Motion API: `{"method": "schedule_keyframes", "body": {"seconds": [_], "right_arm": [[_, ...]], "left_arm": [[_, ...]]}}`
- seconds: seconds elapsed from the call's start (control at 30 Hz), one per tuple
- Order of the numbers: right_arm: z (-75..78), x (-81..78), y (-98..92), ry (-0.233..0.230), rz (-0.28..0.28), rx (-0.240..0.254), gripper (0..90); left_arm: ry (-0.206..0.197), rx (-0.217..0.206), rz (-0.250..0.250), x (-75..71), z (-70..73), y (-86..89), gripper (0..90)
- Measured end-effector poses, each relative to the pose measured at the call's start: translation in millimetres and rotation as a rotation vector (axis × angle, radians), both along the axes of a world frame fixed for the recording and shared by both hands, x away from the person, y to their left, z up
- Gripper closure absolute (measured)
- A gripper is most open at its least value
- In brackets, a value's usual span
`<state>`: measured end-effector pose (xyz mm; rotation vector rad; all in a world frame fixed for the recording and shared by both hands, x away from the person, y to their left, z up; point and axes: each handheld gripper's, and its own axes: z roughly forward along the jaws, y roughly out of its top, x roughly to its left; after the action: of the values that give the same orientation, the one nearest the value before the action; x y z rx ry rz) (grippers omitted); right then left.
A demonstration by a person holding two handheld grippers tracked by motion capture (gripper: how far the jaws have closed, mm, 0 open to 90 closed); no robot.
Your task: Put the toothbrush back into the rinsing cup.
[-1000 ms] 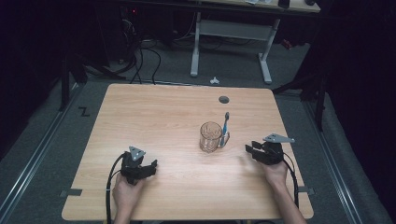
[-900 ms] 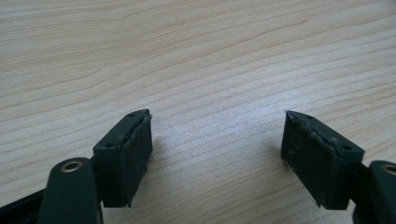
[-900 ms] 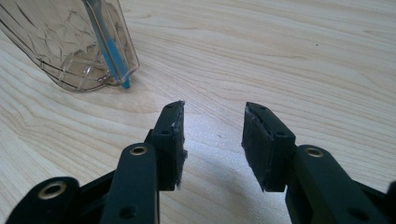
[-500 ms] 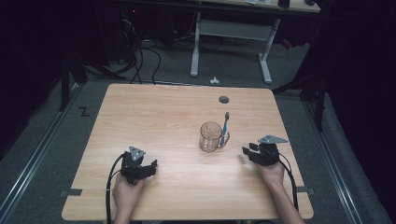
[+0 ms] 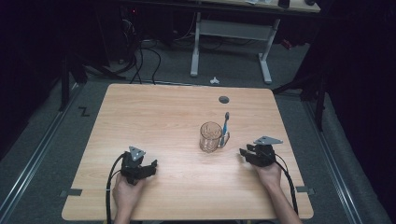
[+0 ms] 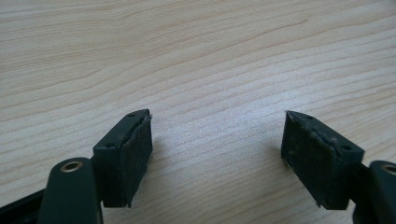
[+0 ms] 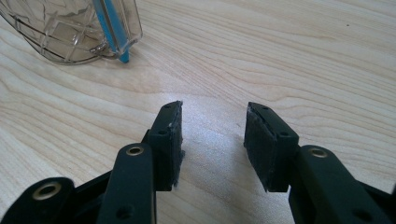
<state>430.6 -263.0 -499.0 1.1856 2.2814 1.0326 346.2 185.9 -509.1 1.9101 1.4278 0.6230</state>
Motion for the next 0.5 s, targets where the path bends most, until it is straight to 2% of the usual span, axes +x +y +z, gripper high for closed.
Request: {"method": "schedule_keyframes", "body": {"seconds": [0.3, 0.5], "right_arm": [[-3.2, -0.1, 4.7, -0.008, 0.007, -0.029, 55.8], [-3.5, 0.4, 5.8, -0.006, 0.012, -0.035, 48.5]], "left_arm": [[0.000, 0.000, 0.000, 0.0, 0.0, 0.0, 25.3], [0.000, 0.000, -0.001, -0.1, 0.0, 0.0, 25.3]]}}
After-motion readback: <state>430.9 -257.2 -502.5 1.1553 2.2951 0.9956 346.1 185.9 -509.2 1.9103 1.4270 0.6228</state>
